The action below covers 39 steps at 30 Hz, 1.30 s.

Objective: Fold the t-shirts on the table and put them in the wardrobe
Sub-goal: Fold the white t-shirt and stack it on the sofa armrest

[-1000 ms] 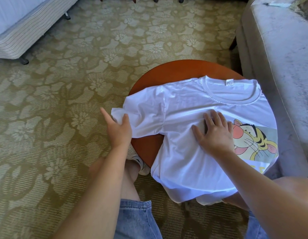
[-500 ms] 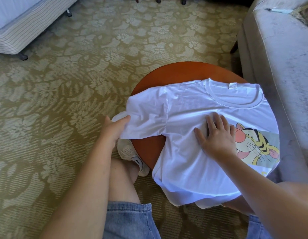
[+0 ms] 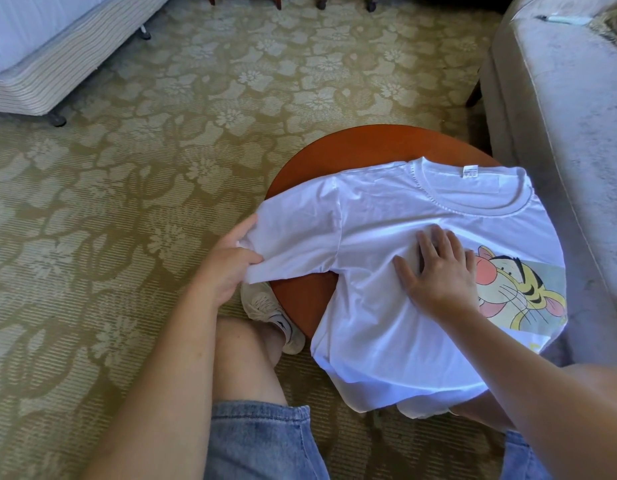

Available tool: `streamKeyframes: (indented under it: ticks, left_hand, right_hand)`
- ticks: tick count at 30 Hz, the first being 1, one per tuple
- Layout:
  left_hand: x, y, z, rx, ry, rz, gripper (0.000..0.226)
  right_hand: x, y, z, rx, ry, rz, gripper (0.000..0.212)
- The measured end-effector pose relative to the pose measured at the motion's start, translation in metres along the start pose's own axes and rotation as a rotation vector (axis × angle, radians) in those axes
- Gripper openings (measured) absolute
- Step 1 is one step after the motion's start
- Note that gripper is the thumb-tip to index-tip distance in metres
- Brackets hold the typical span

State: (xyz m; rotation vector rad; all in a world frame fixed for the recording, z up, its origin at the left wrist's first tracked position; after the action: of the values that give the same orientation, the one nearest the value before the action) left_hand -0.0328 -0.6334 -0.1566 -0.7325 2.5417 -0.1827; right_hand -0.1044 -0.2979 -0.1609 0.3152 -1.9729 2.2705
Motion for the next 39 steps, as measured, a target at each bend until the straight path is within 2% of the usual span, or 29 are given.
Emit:
streamKeyframes:
  ticks: [3,5,10,15,19,23,26,28,29,31,32,33,36,39]
  left_hand:
    - [-0.004,-0.016,-0.017,0.052,0.142,-0.24,0.041]
    - [-0.006,-0.022,-0.022,0.041,0.199,-0.351,0.028]
    - [-0.001,-0.028,-0.019,0.055,0.177,-0.418,0.045]
    - [0.007,-0.043,-0.022,-0.043,0.121,-0.48,0.06]
    - [0.002,-0.057,-0.057,0.08,0.271,-0.551,0.061]
    - [-0.01,-0.033,-0.101,0.338,0.476,-0.49,0.059]
    - [-0.04,0.044,-0.131,0.514,0.763,-0.2,0.062]
    - [-0.067,0.087,-0.136,0.446,0.917,-0.009,0.075]
    - [-0.074,0.094,-0.137,0.365,0.932,-0.012,0.077]
    - [-0.07,0.085,-0.131,0.22,0.928,-0.186,0.068]
    - [-0.063,0.085,-0.121,0.246,0.893,-0.254,0.063]
    - [-0.054,0.092,-0.107,0.355,0.845,-0.255,0.059]
    - [-0.035,0.131,-0.048,0.827,0.725,-0.045,0.057]
    - [-0.029,0.135,-0.018,1.051,0.671,-0.039,0.061]
  right_hand:
    - [-0.001,0.0,0.001,0.01,0.003,0.007,0.083]
    - [-0.001,0.0,0.001,0.01,0.001,0.012,0.081]
    - [-0.001,0.005,0.002,-0.031,-0.013,0.074,0.075]
    - [0.005,0.01,0.021,-0.067,-0.037,0.101,0.076]
    - [0.011,0.017,0.052,-0.048,-0.062,0.118,0.077]
    - [0.014,0.021,0.065,-0.033,-0.065,0.11,0.077]
    - [0.013,0.021,0.063,-0.016,-0.055,0.097,0.077]
    - [0.013,0.02,0.063,-0.002,-0.055,0.086,0.078]
    - [0.013,0.019,0.063,0.013,-0.055,0.079,0.079]
    - [0.014,0.012,0.063,0.075,-0.037,0.034,0.081]
    - [0.014,0.008,0.062,0.121,-0.018,0.008,0.083]
    - [0.014,0.004,0.061,0.168,0.003,-0.013,0.085]
    - [0.012,-0.003,0.06,0.257,0.012,-0.043,0.088]
    - [0.013,-0.002,0.064,0.215,-0.052,-0.032,0.083]
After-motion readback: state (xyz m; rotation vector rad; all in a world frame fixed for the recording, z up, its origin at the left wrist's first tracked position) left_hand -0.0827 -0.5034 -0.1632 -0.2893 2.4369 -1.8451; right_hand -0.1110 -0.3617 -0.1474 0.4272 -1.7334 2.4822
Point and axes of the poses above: each hand's wrist, its own x-axis towards the middle knuckle, its own y-axis out of the palm, z = x × y, the point moved 10 cm from there along x, towards the middle knuckle, and after that the axes turned 15 degrees about -z, right-handed, at the moved point
